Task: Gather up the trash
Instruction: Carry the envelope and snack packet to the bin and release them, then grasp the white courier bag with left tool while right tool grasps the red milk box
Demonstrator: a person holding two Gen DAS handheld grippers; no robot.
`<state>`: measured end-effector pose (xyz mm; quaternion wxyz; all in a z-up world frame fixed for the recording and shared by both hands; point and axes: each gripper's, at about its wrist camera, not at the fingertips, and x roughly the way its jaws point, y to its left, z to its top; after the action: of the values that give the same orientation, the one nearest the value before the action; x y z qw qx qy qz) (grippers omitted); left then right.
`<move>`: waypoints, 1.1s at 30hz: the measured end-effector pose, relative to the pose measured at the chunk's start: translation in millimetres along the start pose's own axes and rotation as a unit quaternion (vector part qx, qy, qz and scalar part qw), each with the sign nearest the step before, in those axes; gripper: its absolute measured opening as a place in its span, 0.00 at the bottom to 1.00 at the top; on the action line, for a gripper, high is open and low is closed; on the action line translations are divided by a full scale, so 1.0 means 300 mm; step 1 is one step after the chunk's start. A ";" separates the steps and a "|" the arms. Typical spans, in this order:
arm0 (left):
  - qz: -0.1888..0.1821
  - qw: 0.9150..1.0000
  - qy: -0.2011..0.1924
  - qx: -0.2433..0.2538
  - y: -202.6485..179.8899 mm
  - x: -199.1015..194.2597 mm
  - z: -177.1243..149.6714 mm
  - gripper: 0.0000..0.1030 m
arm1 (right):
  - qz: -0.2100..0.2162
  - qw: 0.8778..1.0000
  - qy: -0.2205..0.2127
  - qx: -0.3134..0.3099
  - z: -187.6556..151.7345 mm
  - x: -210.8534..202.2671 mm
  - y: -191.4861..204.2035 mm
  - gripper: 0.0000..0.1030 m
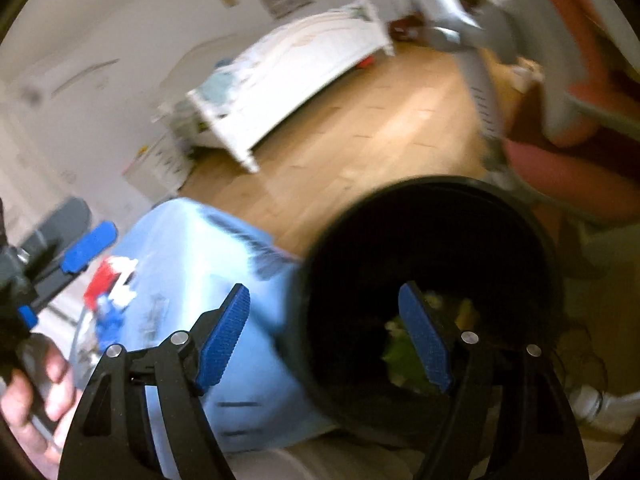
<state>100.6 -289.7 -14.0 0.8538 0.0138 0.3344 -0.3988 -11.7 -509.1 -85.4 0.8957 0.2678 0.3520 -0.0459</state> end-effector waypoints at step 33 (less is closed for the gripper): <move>0.242 0.940 0.053 -0.234 0.672 -0.361 -0.290 0.95 | 0.052 0.922 0.162 -0.349 0.004 0.539 1.063 0.85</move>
<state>141.6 -54.3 -67.4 0.8848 -0.0842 0.4496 -0.0892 196.4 -220.6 -47.9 0.8644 -0.0397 0.4714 0.1704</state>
